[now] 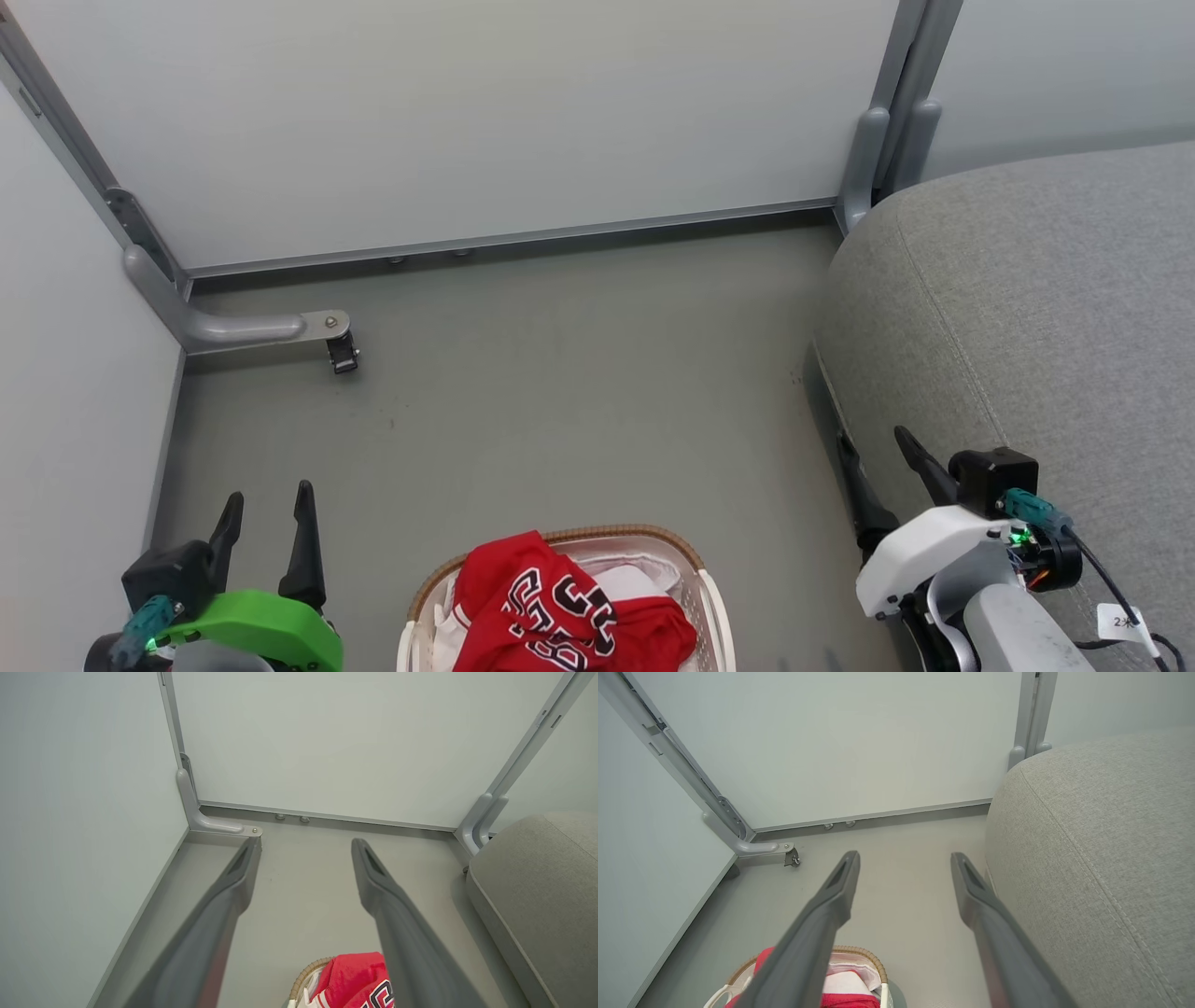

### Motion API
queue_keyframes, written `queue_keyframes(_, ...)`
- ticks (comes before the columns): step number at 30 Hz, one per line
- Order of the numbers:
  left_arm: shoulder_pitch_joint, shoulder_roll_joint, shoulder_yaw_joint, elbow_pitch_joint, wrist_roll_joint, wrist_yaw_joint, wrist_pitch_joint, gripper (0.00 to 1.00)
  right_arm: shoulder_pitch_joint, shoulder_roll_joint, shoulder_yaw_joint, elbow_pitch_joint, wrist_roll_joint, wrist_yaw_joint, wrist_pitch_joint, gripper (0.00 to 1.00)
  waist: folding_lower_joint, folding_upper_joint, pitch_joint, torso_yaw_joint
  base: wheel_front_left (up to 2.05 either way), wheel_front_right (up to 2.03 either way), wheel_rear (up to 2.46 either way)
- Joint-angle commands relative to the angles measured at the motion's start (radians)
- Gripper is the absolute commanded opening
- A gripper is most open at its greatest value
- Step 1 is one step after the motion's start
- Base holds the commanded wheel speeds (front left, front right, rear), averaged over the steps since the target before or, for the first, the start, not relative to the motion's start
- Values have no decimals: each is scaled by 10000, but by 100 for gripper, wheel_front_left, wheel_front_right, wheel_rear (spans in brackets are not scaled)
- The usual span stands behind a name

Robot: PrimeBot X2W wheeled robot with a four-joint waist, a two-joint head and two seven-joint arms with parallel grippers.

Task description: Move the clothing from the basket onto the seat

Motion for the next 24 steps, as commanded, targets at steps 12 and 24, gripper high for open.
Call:
queue_keyframes(12, 167, -31, 60, -163, 1191, -100, -335, 100, -163, 25, -358, -183, -1238, 3, -343, 100, 0, 0, -22, -7, 0, 0, 0)
queue_keyframes(24, -56, -32, -703, 51, 1797, -168, -570, 100, -152, 68, -347, -156, -2254, 2, -563, 100, 0, 0, 450, -27, 0, 0, 0)
